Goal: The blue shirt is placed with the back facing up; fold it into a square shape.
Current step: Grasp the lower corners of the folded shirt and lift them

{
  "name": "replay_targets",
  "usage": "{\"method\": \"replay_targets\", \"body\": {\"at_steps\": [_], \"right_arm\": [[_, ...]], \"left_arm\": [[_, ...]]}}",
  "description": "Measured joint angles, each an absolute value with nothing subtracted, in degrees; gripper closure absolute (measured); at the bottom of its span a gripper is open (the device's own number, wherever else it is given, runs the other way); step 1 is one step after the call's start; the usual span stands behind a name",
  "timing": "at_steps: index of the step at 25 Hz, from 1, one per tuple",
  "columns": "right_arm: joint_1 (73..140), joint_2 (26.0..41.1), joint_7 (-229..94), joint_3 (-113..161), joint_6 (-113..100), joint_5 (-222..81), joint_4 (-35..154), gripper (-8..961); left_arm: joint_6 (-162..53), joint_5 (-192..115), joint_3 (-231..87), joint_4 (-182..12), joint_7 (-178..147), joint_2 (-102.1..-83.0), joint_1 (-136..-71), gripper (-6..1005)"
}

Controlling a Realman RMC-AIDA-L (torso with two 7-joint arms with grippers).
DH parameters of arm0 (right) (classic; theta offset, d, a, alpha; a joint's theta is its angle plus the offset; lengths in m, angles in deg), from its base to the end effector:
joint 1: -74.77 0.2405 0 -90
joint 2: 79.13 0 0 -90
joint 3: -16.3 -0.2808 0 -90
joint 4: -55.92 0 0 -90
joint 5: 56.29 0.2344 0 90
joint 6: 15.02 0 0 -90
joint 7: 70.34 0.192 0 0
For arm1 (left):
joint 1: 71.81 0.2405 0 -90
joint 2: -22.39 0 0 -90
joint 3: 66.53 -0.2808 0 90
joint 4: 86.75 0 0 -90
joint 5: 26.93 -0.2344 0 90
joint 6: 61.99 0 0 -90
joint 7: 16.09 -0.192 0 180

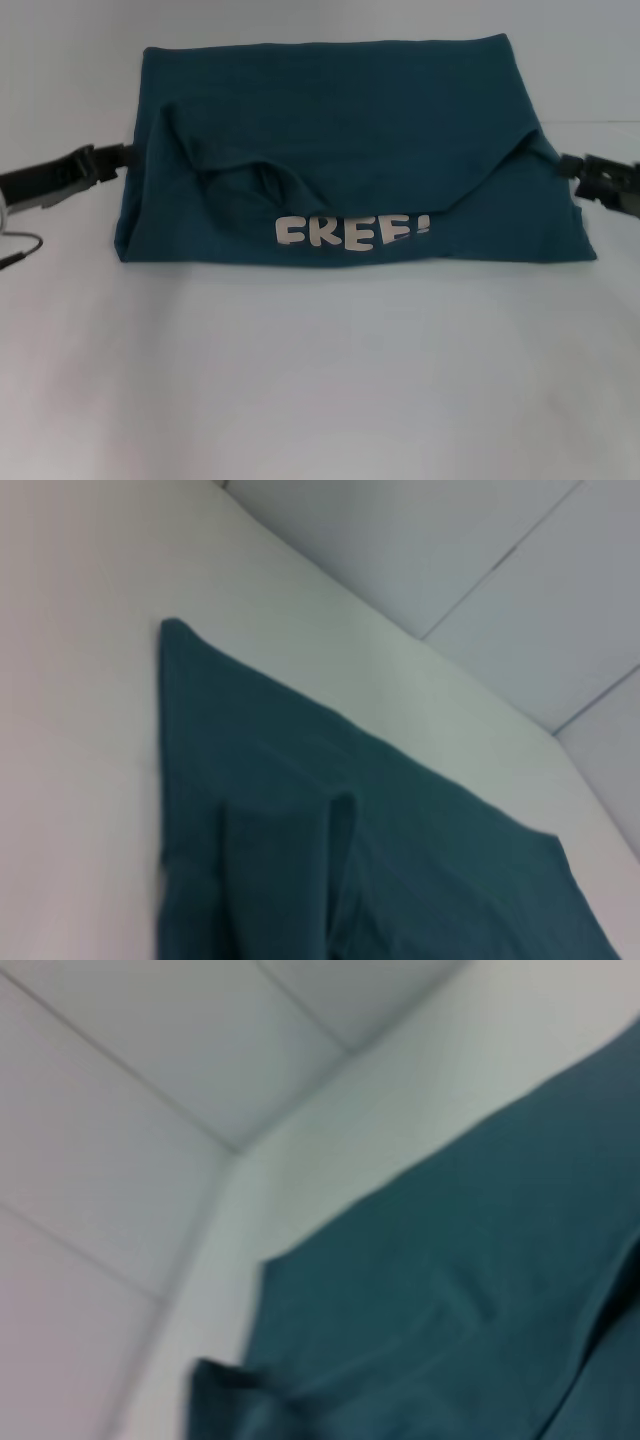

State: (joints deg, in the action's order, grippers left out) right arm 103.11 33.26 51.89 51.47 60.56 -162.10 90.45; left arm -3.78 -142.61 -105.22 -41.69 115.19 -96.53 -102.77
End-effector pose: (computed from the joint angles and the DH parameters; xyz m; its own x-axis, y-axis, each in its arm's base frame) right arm 0.3372 0.4254 0.0281 0.1049 -0.6887 -0.7174 -0.9618 -0.2537 0.1029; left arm -0.3295 0.4682 0.0135 0.1487 0.6378 0.7558 0.9884 -0.1197 -0.0934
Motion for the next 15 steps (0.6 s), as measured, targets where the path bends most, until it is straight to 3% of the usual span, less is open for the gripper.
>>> {"method": "replay_targets", "body": {"at_steps": [6,15], "right_arm": [[98.9,32.61,47.6,48.4,68.1,-160.8,87.9,193],[98.5,32.59,47.0,47.7,67.4,-160.9,87.8,192]], "left_arm": [[-4.3,-142.4,-103.5,-47.5,104.6,-96.38,-102.0,538],[-11.9,-142.7,-104.2,-53.2,100.3,-97.46,-104.0,542]]}}
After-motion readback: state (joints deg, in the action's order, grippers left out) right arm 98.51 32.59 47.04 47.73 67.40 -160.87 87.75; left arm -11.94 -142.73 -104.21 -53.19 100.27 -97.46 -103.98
